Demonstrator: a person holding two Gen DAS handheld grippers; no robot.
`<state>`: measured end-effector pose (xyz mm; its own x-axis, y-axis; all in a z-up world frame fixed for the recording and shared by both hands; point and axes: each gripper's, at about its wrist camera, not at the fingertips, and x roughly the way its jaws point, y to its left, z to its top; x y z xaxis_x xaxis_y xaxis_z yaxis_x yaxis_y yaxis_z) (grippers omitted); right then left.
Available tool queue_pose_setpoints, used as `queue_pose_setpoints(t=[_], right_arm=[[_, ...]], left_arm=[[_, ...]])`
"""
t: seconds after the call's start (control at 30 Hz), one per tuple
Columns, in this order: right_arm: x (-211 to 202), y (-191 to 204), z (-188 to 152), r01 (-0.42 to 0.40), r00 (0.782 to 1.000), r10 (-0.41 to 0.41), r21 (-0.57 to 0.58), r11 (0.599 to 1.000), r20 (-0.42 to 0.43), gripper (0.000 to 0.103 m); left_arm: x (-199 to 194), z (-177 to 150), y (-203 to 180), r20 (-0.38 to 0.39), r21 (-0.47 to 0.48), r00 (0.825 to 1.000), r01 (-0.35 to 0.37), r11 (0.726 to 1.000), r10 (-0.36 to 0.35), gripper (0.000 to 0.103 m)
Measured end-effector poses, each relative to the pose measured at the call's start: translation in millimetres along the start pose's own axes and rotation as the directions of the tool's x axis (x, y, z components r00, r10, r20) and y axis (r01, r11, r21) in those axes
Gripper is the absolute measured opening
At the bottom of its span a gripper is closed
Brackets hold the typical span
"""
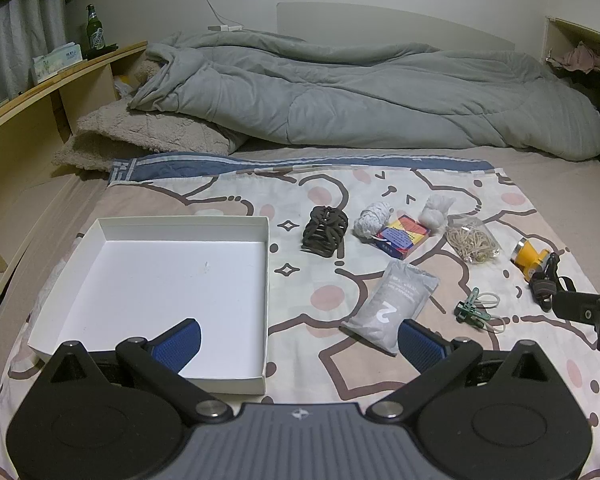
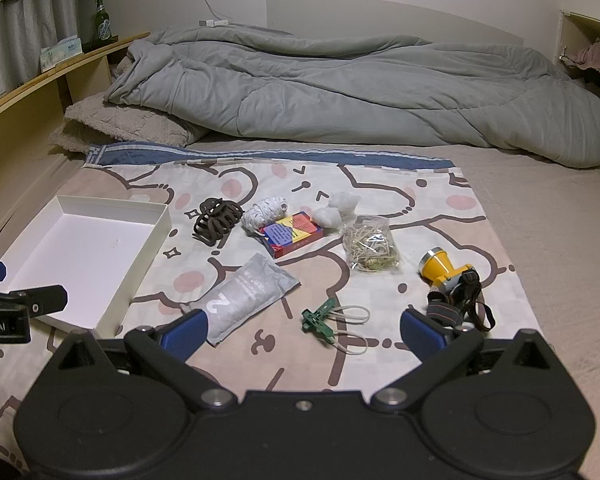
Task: Organize objects
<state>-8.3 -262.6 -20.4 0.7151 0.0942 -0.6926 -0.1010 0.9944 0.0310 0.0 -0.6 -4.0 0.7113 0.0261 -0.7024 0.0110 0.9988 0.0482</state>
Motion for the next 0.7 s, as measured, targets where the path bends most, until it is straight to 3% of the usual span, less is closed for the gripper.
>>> queue_pose_setpoints(t=[0.7], right_arm=[[1.5, 0.3, -1.4, 0.006, 1.0, -0.006, 0.002, 1.0, -0.002, 0.103]], left_arm=[[0.0, 0.3, -0.4, -0.001, 0.001, 1.0, -0.001, 1.0, 0.001, 0.103]])
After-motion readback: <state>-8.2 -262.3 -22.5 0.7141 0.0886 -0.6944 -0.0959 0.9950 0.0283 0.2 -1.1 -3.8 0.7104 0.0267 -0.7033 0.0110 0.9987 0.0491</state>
